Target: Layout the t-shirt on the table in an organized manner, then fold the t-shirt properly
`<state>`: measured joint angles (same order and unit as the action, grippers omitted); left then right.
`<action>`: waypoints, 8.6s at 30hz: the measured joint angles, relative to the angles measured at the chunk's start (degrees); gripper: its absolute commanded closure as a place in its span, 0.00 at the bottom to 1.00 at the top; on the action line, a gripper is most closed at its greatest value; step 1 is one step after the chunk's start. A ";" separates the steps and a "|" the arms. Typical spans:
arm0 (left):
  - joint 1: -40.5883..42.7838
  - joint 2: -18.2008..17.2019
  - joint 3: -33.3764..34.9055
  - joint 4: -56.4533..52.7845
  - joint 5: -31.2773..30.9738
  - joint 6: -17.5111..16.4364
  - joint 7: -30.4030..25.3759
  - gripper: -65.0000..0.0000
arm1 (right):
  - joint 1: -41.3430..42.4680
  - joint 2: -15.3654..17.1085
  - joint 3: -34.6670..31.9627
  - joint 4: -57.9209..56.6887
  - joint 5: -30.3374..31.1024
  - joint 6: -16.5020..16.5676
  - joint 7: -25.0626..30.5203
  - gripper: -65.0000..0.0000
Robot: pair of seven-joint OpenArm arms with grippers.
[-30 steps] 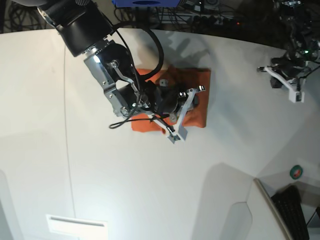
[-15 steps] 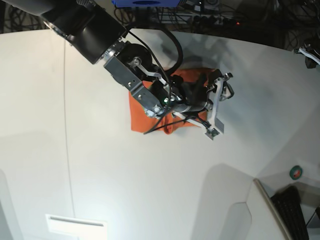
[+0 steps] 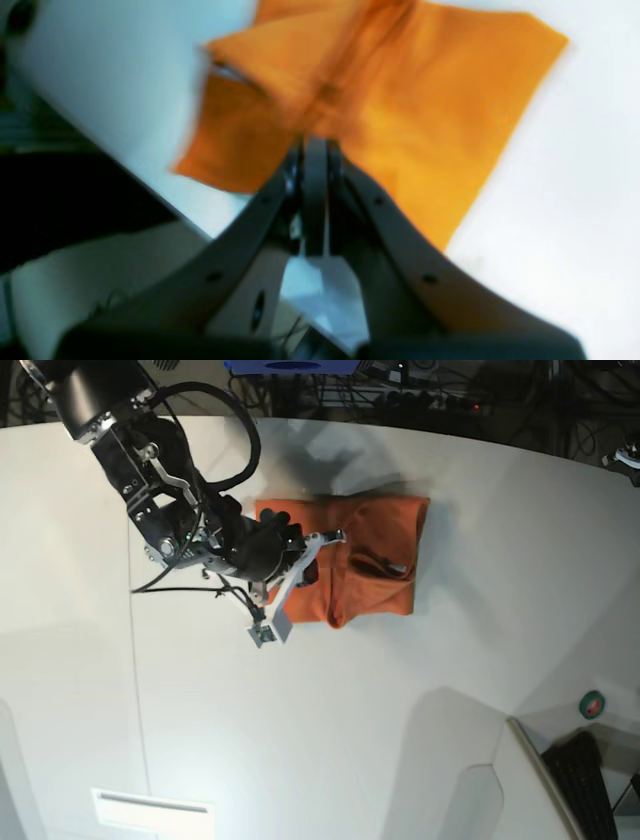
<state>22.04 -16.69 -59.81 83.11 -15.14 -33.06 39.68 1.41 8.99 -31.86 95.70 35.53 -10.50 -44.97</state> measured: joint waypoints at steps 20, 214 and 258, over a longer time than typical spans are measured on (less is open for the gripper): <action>0.17 0.13 0.00 0.02 -0.28 -0.17 -0.22 1.00 | 13.29 -13.62 -6.03 -26.95 0.24 0.04 3.65 1.00; 15.19 -4.55 53.53 27.08 0.42 1.33 -17.31 1.00 | -53.00 14.10 33.16 17.55 -14.56 0.57 23.39 1.00; -5.14 9.09 74.99 -78.23 3.91 17.18 -72.02 1.00 | -23.30 -7.91 1.11 -89.44 -14.36 1.29 70.27 1.00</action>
<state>16.91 -7.60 15.18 4.89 -11.22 -15.88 -32.34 -21.89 1.08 -30.74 6.26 21.17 -9.21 25.30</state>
